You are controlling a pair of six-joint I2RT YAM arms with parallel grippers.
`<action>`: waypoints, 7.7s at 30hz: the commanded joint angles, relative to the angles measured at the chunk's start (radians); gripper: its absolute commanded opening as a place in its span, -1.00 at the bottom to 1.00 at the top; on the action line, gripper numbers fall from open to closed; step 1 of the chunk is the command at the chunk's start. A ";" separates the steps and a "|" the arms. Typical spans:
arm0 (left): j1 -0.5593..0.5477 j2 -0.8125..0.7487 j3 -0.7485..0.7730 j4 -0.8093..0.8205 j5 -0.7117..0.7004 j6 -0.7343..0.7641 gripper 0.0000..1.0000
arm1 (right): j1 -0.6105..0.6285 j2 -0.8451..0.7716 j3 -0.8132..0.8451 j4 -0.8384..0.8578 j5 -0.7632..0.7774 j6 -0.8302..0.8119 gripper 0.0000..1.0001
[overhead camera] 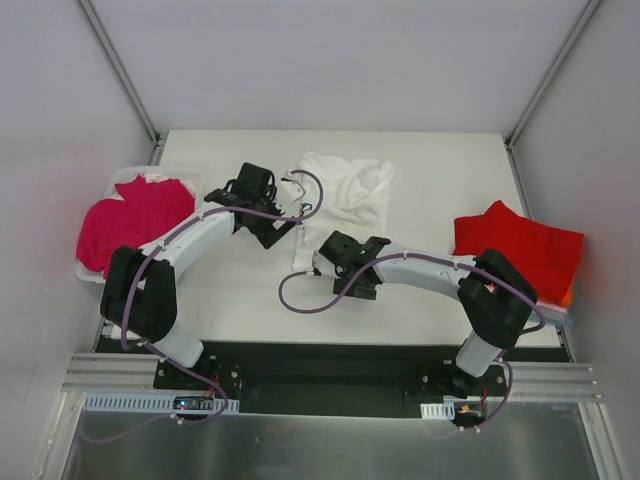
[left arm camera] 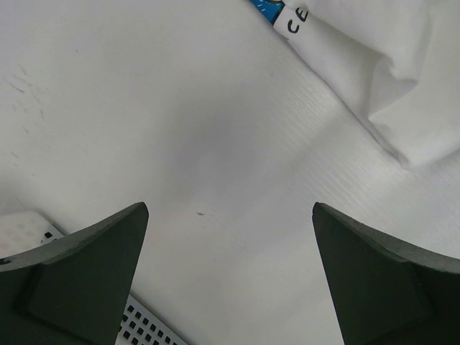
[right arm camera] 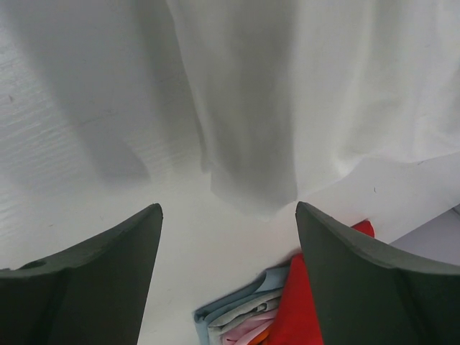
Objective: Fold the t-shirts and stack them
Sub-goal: Grab one side of the 2/3 rectangular tshirt with right arm, then fold the long partially folded tshirt into a neat square
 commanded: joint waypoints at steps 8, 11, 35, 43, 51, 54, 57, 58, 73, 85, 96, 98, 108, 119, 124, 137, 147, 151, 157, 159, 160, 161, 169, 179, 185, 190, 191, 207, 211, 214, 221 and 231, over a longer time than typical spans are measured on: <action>0.003 -0.030 0.007 -0.018 -0.024 0.019 0.99 | -0.002 0.021 0.025 0.013 -0.048 0.017 0.53; 0.003 -0.030 0.005 -0.018 -0.032 0.022 0.98 | -0.006 0.033 0.031 0.022 -0.053 0.005 0.53; 0.003 0.002 0.020 -0.018 -0.062 0.039 0.99 | -0.012 0.163 0.223 0.004 -0.096 -0.033 0.52; 0.021 0.012 0.039 -0.016 -0.065 0.045 0.99 | -0.011 0.217 0.249 0.019 -0.137 -0.039 0.56; 0.052 0.038 0.063 -0.016 -0.049 0.031 0.98 | -0.040 0.272 0.264 0.055 -0.165 -0.058 0.61; 0.051 0.038 0.065 -0.016 -0.045 0.030 0.99 | -0.060 0.289 0.283 0.055 -0.183 -0.065 0.61; 0.051 0.036 0.063 -0.016 -0.044 0.030 0.98 | -0.077 0.311 0.300 0.047 -0.206 -0.069 0.61; 0.051 0.033 0.063 -0.016 -0.044 0.030 0.99 | -0.084 0.315 0.303 0.042 -0.212 -0.069 0.61; 0.051 -0.027 0.057 -0.016 -0.065 0.039 0.98 | -0.121 0.326 0.290 0.004 -0.444 -0.093 0.39; 0.052 -0.037 0.065 -0.018 -0.065 0.038 0.98 | -0.095 0.262 0.232 -0.042 -0.429 -0.064 -0.99; 0.051 -0.059 0.066 -0.016 -0.095 0.033 0.99 | 0.093 0.070 0.128 -0.203 -0.568 -0.050 -0.99; 0.051 -0.059 0.068 -0.018 -0.098 0.033 0.99 | 0.158 0.035 0.125 -0.240 -0.596 -0.044 -0.99; 0.052 -0.051 0.063 -0.016 -0.111 0.030 0.98 | 0.296 -0.041 0.123 -0.246 -0.604 -0.010 -0.99; 0.054 -0.031 0.079 -0.016 -0.107 0.012 0.99 | 0.229 -0.053 0.272 -0.260 -0.244 -0.045 -0.99; 0.052 -0.033 0.073 -0.015 -0.104 0.005 0.99 | 0.166 -0.058 0.358 -0.277 -0.150 -0.058 -0.99; 0.052 -0.030 0.079 -0.010 -0.102 0.008 0.99 | 0.031 -0.030 0.534 -0.326 -0.050 -0.111 -0.99; 0.064 -0.016 0.093 0.021 -0.157 0.001 0.98 | -0.061 0.047 0.634 -0.298 -0.091 -0.150 -0.99; 0.083 0.001 0.120 0.044 -0.203 -0.016 0.99 | -0.101 0.102 0.646 -0.229 -0.104 -0.179 -0.99; 0.120 0.027 0.177 0.071 -0.294 -0.016 0.99 | -0.164 0.234 0.764 -0.209 -0.130 -0.208 -0.99; 0.132 0.035 0.188 0.074 -0.308 -0.015 0.99 | -0.183 0.278 0.809 -0.203 -0.131 -0.225 -0.99; 0.135 0.042 0.197 0.074 -0.321 -0.015 0.99 | -0.192 0.294 0.821 -0.203 -0.134 -0.233 -0.99; 0.138 0.044 0.201 0.080 -0.325 -0.018 0.99 | -0.198 0.306 0.836 -0.202 -0.133 -0.237 -0.99; 0.153 0.077 0.231 0.091 -0.348 -0.022 0.98 | -0.233 0.415 0.944 -0.173 -0.156 -0.279 -0.99; 0.155 0.074 0.237 0.093 -0.342 -0.024 0.98 | -0.247 0.499 0.949 -0.068 -0.140 -0.331 -0.95; 0.155 0.078 0.238 0.093 -0.355 -0.016 0.98 | -0.247 0.525 0.962 0.011 -0.102 -0.361 -0.87; 0.155 0.087 0.246 0.093 -0.358 -0.016 0.99 | -0.249 0.527 0.973 0.088 -0.048 -0.397 -0.77; 0.156 0.088 0.247 0.093 -0.358 -0.015 0.99 | -0.247 0.527 0.978 0.093 -0.045 -0.401 -0.75; 0.155 0.105 0.244 0.099 -0.361 -0.021 0.99 | -0.249 0.570 0.988 0.246 0.063 -0.480 0.23; 0.155 0.097 0.249 0.099 -0.345 -0.030 0.99 | -0.253 0.548 0.955 0.255 0.085 -0.483 0.25; 0.155 0.090 0.269 0.099 -0.299 -0.039 0.99 | -0.265 0.498 0.883 0.283 0.093 -0.481 0.26; 0.132 0.093 0.332 0.091 -0.162 -0.059 0.99 | -0.336 0.389 0.746 0.294 0.104 -0.412 0.25; 0.124 0.199 0.461 0.076 -0.013 -0.145 0.99 | -0.428 0.343 0.804 0.044 -0.180 -0.118 0.25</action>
